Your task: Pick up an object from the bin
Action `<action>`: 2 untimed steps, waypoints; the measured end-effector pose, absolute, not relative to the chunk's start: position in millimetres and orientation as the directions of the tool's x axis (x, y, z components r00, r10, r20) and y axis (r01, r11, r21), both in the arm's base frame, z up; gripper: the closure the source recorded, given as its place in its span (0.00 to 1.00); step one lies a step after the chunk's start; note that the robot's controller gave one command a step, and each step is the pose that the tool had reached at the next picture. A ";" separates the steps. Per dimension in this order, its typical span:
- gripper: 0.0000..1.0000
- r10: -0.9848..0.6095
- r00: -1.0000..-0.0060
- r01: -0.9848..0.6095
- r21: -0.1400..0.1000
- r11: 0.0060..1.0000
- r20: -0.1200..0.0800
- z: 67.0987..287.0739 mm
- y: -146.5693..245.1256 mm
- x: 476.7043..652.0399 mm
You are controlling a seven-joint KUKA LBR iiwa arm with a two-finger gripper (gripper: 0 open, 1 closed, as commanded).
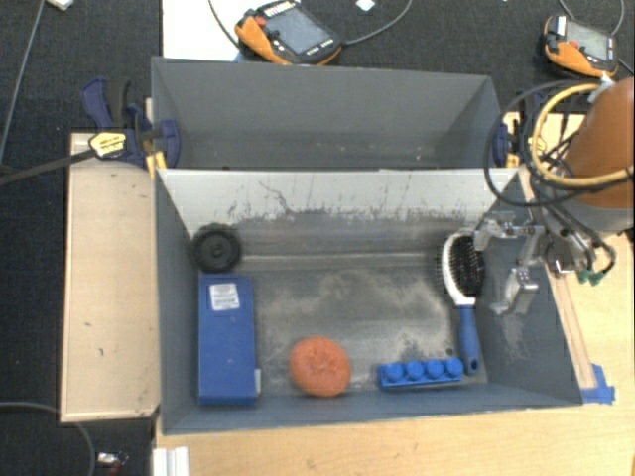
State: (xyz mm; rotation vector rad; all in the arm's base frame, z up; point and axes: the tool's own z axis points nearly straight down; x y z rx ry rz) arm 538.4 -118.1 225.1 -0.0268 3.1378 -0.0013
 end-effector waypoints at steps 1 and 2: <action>0.00 -0.018 -1.000 -0.018 -0.001 1.000 -0.004 224.7 -117.9 538.2; 0.00 -0.026 -1.000 -0.026 -0.001 1.000 -0.006 178.9 -104.0 522.6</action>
Offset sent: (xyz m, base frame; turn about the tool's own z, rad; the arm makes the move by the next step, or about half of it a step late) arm -0.0164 0.0142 -0.0466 0.0010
